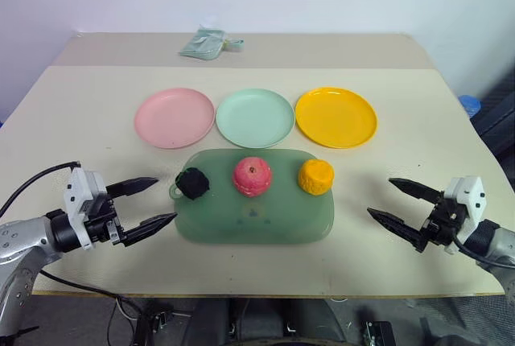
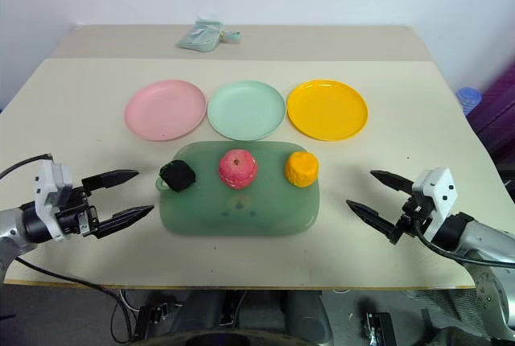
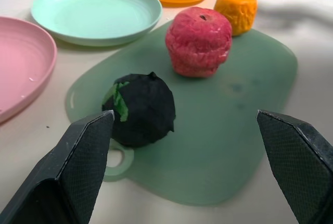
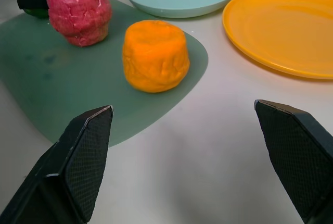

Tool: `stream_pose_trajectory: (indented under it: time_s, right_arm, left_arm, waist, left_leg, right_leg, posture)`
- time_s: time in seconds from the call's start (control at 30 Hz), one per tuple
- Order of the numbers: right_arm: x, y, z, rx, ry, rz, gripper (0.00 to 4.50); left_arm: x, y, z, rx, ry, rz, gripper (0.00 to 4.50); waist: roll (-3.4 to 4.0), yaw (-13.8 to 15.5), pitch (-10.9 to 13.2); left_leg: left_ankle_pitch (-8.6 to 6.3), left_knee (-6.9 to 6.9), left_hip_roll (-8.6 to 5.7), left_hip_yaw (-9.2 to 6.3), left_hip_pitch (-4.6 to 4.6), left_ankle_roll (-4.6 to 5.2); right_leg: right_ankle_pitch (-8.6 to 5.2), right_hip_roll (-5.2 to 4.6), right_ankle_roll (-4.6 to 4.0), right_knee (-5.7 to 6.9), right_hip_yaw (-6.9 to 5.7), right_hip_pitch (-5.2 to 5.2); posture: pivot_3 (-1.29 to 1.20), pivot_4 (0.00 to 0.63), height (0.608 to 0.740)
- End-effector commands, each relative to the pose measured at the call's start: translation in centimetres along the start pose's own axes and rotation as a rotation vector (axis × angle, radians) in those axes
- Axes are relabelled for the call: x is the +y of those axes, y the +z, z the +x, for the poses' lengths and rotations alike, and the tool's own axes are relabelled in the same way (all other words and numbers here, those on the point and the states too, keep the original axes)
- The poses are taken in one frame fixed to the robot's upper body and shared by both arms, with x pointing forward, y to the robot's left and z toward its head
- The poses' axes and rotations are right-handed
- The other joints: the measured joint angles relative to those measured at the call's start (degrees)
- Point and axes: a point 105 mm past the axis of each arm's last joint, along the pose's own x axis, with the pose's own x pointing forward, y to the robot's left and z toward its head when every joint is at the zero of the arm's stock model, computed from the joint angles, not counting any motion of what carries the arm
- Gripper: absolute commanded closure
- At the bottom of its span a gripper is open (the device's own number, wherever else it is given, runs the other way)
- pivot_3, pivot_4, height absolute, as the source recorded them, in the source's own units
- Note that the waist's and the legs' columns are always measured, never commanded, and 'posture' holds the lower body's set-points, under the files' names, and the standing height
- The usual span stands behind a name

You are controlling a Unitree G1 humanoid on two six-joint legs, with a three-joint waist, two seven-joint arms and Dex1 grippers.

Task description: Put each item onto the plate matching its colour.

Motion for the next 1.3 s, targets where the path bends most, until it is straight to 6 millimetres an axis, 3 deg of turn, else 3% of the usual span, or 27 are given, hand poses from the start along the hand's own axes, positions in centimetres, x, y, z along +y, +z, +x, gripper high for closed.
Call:
stream_pose_trajectory:
  time_s: [0.03, 0.7, 1.07, 1.3]
  right_arm:
    - [0.2, 1.6, -0.3, -0.039, -0.019, -0.035, 0.05]
    - [1.4, 3.5, 1.7, -0.125, 0.062, -0.091, 0.05]
    - [3.4, 5.3, 2.9, -0.220, 0.238, -0.152, 0.05]
    - [4.9, 6.6, 4.8, -0.239, 0.422, -0.188, 0.05]
  left_arm:
    - [0.1, 0.9, -0.5, 0.018, -0.002, 0.050, 0.00]
    - [0.8, 2.8, 1.0, -0.137, 0.004, 0.056, 0.00]
    - [-0.4, 4.3, 2.6, -0.144, 0.007, 0.022, 0.00]
    - [0.9, 5.0, 3.2, -0.160, 0.061, -0.065, 0.00]
  waist:
    - [0.01, -0.03, 0.00]
    - [-0.01, -0.01, 0.00]
    - [-0.01, 0.00, 0.00]
    - [-0.01, 0.03, 0.00]
  left_leg:
    - [0.00, -0.01, 0.00, 0.00, 0.00, 0.00]
    - [0.02, -0.01, -0.03, 0.01, 0.02, -0.02]
    - [0.03, 0.01, -0.03, 0.01, 0.05, -0.04]
    - [0.04, 0.04, -0.03, 0.01, 0.06, -0.05]
  right_leg:
    - [0.00, 0.00, 0.00, 0.00, 0.00, 0.00]
    - [0.04, 0.06, 0.08, 0.02, -0.01, 0.02]
    - [0.05, 0.10, 0.09, 0.08, -0.01, 0.04]
    - [0.05, 0.12, 0.10, 0.11, -0.02, 0.05]
  posture:
    - [0.00, 0.150, 0.740]
    - [0.00, 0.150, 0.740]
    - [0.00, 0.150, 0.740]
    - [0.00, 0.150, 0.740]
